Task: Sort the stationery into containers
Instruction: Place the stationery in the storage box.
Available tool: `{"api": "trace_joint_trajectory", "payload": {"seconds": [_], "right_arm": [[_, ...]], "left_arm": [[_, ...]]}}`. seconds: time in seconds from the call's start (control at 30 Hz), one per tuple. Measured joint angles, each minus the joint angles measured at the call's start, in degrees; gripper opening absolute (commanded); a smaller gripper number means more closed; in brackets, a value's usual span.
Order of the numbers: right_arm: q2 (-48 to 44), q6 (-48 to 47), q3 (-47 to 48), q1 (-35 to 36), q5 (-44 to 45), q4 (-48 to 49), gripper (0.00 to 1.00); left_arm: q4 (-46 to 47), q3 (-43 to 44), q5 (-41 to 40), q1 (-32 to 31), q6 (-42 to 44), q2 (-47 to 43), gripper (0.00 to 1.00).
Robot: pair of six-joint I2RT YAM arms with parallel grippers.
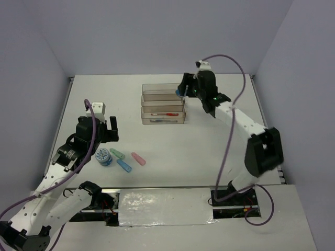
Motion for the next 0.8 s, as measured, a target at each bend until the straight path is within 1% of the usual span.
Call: {"api": "trace_joint_trajectory", "payload": {"seconds": [0.07, 0.13, 0.3, 0.53, 0.6, 0.8], "right_arm": [[8.35, -1.25, 7.21, 0.85, -0.07, 2.43, 0.0], [16.11, -2.54, 14.03, 1.09, -0.13, 2.8, 0.0], [31.19, -5.18, 29.79, 1.14, -0.48, -1.38, 0.0], [38.45, -8.85, 39.71, 1.2, 0.44, -6.23, 0.0], [39.17, -9.57, 40.7, 1.22, 0.57, -6.71, 0.03], [42.73, -11.23, 44.0, 1.22, 0.7, -8.15, 0.04]], "left_arm": [[-0.11, 0.0, -2.25, 0.0, -0.46, -0.11, 0.99], [-0.2, 0.0, -3.61, 0.0, -1.07, 0.0, 0.99], [-0.11, -0.02, -3.8, -0.02, -1.14, 0.11, 0.99], [-0.04, -0.02, -1.42, -0.02, -0.98, 0.81, 0.99], [0.0, -0.02, -1.2, -0.07, -0.94, 0.79, 0.99], [0.13, -0.02, -1.18, -0.07, -0.94, 0.61, 0.99]]}}
